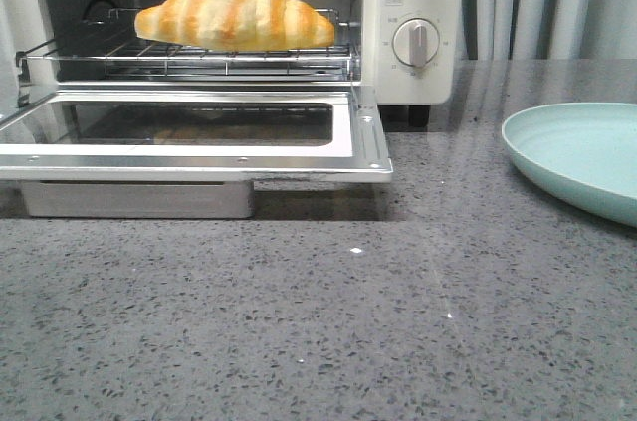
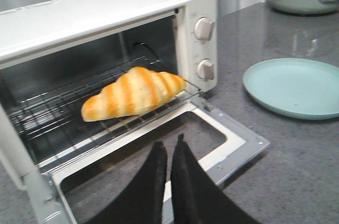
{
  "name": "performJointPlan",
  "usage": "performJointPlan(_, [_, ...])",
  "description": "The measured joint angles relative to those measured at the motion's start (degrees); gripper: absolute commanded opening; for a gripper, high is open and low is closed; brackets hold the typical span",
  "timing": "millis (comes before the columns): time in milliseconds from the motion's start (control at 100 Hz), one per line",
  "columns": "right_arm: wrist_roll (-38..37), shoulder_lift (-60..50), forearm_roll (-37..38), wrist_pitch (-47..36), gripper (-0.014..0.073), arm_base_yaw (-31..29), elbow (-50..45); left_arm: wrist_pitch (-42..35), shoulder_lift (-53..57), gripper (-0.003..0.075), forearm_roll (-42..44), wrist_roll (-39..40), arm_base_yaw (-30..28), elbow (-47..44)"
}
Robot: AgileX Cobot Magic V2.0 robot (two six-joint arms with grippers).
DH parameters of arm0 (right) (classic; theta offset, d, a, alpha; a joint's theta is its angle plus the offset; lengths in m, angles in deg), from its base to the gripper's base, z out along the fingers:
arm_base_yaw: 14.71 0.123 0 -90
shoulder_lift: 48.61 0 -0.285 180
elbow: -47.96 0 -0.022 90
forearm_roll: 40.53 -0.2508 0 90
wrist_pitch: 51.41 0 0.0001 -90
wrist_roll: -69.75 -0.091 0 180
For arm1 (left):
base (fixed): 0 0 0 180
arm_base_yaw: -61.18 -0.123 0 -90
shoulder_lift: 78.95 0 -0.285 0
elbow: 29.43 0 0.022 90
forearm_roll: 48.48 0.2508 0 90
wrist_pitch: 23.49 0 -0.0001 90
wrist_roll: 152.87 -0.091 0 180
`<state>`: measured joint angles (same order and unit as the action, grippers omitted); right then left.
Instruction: Put bread in oven
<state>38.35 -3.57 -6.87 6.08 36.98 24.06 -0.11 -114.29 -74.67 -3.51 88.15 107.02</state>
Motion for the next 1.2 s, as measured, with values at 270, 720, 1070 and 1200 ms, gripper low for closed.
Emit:
performJointPlan(270, [0.00,0.00,0.09,0.00,-0.0068,0.00,0.00,-7.61,3.11,-0.0020,12.28,13.02,-11.40,-8.23])
performJointPlan(720, [0.00,0.00,0.09,0.00,-0.0068,0.00,0.00,-21.89,19.36,-0.0020,18.84,21.05,-22.05,-30.36])
performJointPlan(1070, [-0.06,0.00,0.09,0.00,-0.0068,0.00,0.00,-21.67,27.80,-0.0020,21.61,30.64,-27.95,-33.99])
performJointPlan(1200, [-0.06,0.00,0.09,0.00,-0.0068,0.00,0.00,-20.97,27.80,-0.0020,22.26,32.15,-28.65,-33.99])
